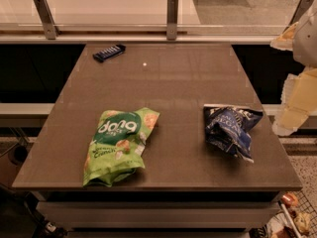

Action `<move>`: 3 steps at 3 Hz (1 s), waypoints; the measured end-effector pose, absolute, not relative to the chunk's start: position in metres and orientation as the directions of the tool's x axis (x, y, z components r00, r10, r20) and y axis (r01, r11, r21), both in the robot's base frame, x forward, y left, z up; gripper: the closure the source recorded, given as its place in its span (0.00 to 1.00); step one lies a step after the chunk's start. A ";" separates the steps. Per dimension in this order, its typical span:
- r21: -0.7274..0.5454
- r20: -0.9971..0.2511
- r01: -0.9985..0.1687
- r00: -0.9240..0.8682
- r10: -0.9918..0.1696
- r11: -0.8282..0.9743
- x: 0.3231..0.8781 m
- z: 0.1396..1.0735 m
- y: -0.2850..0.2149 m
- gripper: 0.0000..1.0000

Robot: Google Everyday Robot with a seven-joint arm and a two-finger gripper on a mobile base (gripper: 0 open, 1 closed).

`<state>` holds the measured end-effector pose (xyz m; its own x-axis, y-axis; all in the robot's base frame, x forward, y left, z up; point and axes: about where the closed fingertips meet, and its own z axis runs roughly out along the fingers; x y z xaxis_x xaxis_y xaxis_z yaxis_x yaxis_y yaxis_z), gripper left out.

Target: Move blue chip bag near rxbar blueberry

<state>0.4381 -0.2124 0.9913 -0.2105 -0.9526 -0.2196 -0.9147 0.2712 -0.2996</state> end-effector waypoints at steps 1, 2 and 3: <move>-0.298 -0.224 -0.916 -0.206 -0.953 0.268 0.440 0.990 -0.210 0.00; -0.253 -0.247 -0.933 -0.193 -0.949 0.256 0.445 0.969 -0.197 0.00; -0.199 -0.253 -0.942 -0.216 -0.943 0.269 0.454 0.941 -0.184 0.00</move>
Offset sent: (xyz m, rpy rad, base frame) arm 0.0166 0.0320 -0.0572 0.0869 0.1147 0.0621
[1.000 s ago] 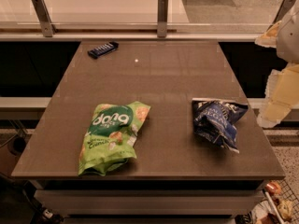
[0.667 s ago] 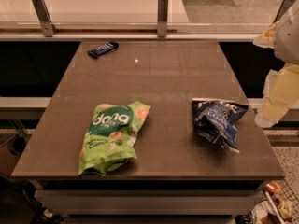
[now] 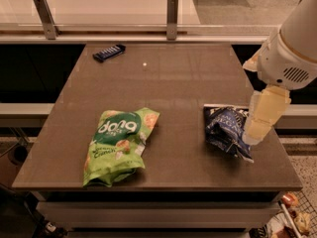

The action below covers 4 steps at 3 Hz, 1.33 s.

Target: Move blue chip bag near rxbar blueberry

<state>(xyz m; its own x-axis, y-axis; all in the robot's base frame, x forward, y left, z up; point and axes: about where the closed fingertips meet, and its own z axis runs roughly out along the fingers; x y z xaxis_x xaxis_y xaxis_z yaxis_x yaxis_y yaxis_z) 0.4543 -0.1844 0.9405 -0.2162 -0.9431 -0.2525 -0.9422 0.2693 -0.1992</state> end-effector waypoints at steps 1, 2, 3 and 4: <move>-0.134 -0.232 -0.948 -0.252 -0.939 0.288 0.465 0.910 -0.172 0.00; -0.068 -0.214 -0.952 -0.279 -0.936 0.299 0.471 0.882 -0.165 0.00; 0.000 -0.225 -0.958 -0.280 -0.933 0.288 0.480 0.851 -0.153 0.00; 0.060 -0.263 -0.962 -0.271 -0.926 0.265 0.492 0.819 -0.134 0.15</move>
Offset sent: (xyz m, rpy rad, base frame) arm 0.0244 0.0268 -0.0933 -0.0029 0.2343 -0.0486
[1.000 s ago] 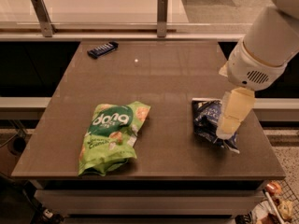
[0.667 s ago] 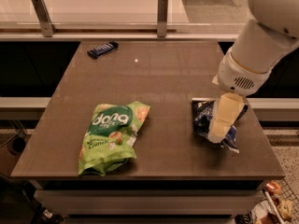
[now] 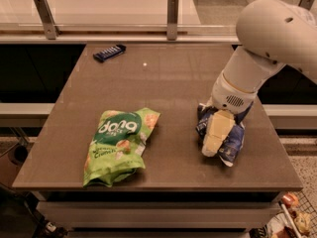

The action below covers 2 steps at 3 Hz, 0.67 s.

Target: Move blue chip bag near rxbar blueberry

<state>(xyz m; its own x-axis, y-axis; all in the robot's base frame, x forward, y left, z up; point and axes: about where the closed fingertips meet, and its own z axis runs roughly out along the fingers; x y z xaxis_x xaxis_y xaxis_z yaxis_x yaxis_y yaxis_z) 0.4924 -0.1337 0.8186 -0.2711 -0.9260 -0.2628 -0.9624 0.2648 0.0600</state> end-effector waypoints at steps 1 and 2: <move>0.060 -0.261 -0.962 -0.272 -0.926 0.266 0.492 0.818 -0.134 0.38; 0.058 -0.261 -0.962 -0.271 -0.926 0.265 0.492 0.818 -0.134 0.60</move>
Offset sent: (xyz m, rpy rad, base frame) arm 0.0001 -0.0004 -0.0013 -0.0007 0.0017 -0.0011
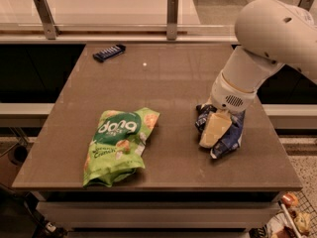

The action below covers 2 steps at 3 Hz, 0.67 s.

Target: Move blue chip bag near rxbar blueberry

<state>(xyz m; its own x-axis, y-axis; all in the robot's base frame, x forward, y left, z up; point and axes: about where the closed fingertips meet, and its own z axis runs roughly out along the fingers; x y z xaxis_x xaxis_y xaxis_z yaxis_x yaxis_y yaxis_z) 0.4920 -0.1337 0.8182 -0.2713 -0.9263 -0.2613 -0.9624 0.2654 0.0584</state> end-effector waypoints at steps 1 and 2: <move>0.058 -0.261 -0.962 -0.271 -0.926 0.265 0.492 0.819 -0.134 0.83; 0.056 -0.261 -0.963 -0.270 -0.927 0.265 0.492 0.819 -0.133 1.00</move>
Offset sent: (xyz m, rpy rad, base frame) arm -0.0001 0.0002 0.0004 -0.0002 -0.0008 0.0003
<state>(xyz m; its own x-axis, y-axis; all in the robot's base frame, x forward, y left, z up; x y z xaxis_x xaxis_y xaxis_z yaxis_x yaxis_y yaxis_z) 0.4915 -0.1331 0.8189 -0.2698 -0.9268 -0.2614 -0.9628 0.2646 0.0557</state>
